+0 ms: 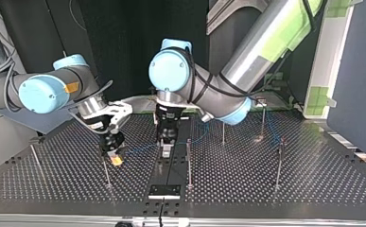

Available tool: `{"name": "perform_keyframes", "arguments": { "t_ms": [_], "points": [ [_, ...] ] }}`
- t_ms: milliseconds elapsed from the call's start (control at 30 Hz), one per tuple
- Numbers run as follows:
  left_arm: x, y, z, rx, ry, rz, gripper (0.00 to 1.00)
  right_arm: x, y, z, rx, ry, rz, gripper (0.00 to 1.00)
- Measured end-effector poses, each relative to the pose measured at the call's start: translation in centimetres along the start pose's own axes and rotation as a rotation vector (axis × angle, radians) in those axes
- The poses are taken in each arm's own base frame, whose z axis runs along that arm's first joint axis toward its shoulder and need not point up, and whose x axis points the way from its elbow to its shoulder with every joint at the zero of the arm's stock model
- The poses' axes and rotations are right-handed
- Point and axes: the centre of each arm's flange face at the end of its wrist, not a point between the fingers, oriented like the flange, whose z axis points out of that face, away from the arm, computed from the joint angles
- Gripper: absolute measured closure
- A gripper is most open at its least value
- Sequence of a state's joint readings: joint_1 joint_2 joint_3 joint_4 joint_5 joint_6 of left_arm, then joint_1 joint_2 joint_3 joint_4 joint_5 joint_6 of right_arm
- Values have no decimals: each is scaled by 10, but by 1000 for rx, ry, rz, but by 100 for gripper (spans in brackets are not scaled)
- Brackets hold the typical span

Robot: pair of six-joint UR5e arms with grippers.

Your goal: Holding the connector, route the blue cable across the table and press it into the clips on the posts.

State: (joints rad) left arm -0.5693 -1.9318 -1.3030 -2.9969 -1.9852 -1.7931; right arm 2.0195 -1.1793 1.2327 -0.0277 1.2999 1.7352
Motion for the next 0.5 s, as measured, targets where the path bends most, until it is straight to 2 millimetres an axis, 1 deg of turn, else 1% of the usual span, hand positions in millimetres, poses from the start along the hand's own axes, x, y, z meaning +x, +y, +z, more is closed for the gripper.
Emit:
{"name": "perform_keyframes", "arguments": {
  "t_ms": [167,367,500],
  "points": [
    [1,0,12,-13,3,2,0,0,0,0,0,0,0,100],
    [16,-1,30,-28,26,17,0,1,0,0,2,1,1,100],
    [22,0,35,-45,27,20,0,0,0,0,2,0,1,100]
  ]
}}
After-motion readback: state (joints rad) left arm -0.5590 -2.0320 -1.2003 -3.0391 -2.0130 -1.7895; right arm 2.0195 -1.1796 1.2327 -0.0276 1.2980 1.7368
